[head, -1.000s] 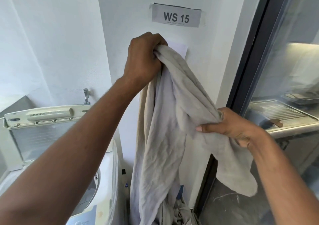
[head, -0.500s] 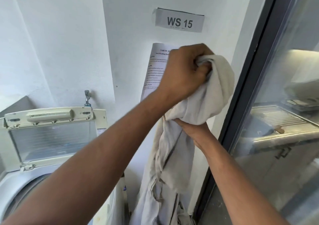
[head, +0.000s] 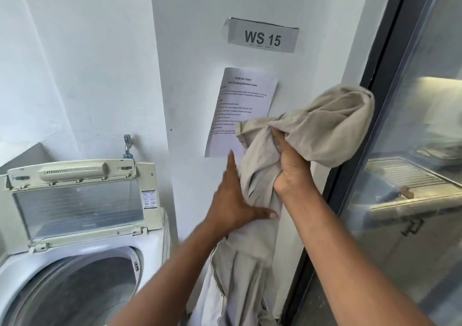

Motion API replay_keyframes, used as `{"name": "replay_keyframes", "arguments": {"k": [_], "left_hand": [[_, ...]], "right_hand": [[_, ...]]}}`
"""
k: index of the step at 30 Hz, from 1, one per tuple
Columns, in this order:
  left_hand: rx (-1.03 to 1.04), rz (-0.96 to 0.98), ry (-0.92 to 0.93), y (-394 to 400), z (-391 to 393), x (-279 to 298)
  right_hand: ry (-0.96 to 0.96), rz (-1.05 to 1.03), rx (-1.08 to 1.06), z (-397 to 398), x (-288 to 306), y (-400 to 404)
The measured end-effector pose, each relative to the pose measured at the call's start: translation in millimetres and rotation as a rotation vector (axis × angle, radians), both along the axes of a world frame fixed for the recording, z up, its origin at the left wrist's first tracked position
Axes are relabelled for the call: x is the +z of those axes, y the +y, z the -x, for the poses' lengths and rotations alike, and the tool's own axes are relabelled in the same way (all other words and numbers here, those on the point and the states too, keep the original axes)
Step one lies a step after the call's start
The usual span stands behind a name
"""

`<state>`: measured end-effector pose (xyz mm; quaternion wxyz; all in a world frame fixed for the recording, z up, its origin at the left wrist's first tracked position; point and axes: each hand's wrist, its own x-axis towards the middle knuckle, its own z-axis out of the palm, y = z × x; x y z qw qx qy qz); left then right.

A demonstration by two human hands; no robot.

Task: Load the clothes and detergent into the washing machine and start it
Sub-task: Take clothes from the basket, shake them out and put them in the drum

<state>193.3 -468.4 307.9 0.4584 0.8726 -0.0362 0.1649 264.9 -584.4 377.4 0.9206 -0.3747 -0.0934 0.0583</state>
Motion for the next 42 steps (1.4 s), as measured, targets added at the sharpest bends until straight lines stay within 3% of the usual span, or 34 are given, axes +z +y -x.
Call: {"name": "replay_keyframes", "arguments": {"k": [3,5,9,14,17,19,21,23,26,27,29,32,38,42], "left_hand": [[0.104,0.03,0.046,3.7,-12.6,-13.1],[0.157,-0.047,0.034,12.3,-17.8,-5.5],[0.195,-0.095,-0.023,24.9,-18.4,20.4],[0.224,-0.218,-0.125,23.7,-26.6,60.8],[0.225,-0.37,-0.195,18.8,-31.8,80.4],[0.237,-0.452,-0.224,15.5,-33.2,92.4],[0.252,-0.511,-0.242,13.1,-32.8,104.4],[0.26,-0.537,-0.266,10.8,-31.2,114.2],[0.257,-0.567,-0.325,6.0,-27.0,126.2],[0.255,-0.586,-0.353,3.1,-24.7,130.1],[0.25,-0.646,-0.427,-4.9,-19.2,138.5],[0.242,-0.726,-0.498,-17.1,-13.0,148.7],[0.1,-0.614,-0.594,-33.3,-9.6,139.6],[-0.151,-0.287,-0.633,-20.7,4.0,121.1]], "right_hand": [[-0.097,-0.038,-0.117,-7.6,-4.6,-6.2],[-0.045,-0.043,-0.128,-7.6,-11.7,-16.8],[0.1,0.143,-0.211,3.7,-27.6,-44.4],[0.473,0.472,-0.03,37.9,-64.1,-62.7],[0.548,0.64,0.157,65.0,-73.6,-62.2],[0.47,0.816,0.232,92.1,-61.1,-59.7],[0.23,1.057,0.202,117.7,-38.9,-57.9],[-0.121,1.241,-0.078,138.4,-16.2,-54.5],[-0.509,1.533,-0.783,133.8,2.1,-46.1],[-0.516,1.64,-0.856,124.6,2.9,-42.2],[-0.445,1.746,-0.753,105.9,-2.1,-32.0],[-0.397,1.544,-0.565,88.3,-17.0,-7.9],[-0.074,1.124,-0.601,54.1,-27.0,15.9],[0.111,0.646,-0.603,27.3,-27.6,8.4]]}}
